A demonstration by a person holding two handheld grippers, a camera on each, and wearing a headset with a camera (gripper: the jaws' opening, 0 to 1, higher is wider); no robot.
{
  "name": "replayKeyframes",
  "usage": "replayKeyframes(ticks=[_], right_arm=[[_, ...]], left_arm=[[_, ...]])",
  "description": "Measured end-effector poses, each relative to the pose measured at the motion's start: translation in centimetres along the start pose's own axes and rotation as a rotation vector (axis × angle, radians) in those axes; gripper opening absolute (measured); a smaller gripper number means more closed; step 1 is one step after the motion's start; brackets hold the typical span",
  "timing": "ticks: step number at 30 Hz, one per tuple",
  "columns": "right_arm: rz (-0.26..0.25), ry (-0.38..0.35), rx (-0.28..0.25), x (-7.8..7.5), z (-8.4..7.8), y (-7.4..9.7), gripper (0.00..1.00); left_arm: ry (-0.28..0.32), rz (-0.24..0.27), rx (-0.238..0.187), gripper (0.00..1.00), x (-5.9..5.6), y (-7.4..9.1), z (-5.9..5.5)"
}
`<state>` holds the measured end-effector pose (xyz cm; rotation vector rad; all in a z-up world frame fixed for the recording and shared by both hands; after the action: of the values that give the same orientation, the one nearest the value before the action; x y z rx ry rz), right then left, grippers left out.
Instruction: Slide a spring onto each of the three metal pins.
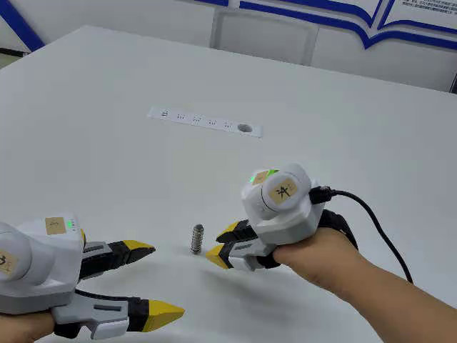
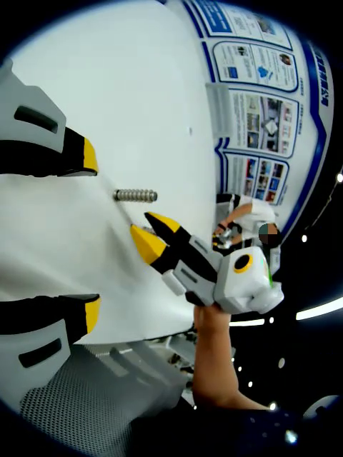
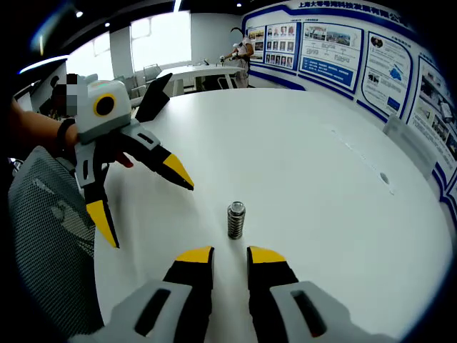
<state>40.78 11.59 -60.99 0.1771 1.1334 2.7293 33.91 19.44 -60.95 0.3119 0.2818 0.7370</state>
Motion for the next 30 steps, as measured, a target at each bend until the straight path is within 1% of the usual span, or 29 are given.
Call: replayKeyframes(ticks=[12, 16, 23, 30], right_arm=[[-0.021, -0.019, -0.014, 0.7, -1.4, 1.7, 0.22], [-0.023, -0.022, -0.012, 1.1, -1.9, 2.1, 0.22], [-0.034, -0.047, -0.025, 1.6, -2.9, 3.1, 0.23], [-0.061, -0.079, -0.037, 1.2, -4.2, 4.6, 0.24]], left_arm=[[-0.003, 0.001, -0.006, 0.68, -0.1, -0.1, 0.3], [0.000, 0.002, -0.007, 0.69, 0.0, -0.1, 0.2], [0.001, 0.003, -0.004, 0.69, 0.0, 0.1, 0.1], [-0.002, -0.001, -0.003, 0.69, -0.2, 0.0, 0.3]])
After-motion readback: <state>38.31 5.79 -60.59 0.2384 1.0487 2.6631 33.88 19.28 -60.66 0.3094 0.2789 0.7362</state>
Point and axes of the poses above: the centre of the closed fingertips' face, and the gripper's own axes: y roughly backward along the fingers, x roughly to its left, z roughly out of its top, the point moved 3 cm from there along y, roughly backward along the fingers, and after that the axes turned 5 degrees about z, right-handed, at the moved point
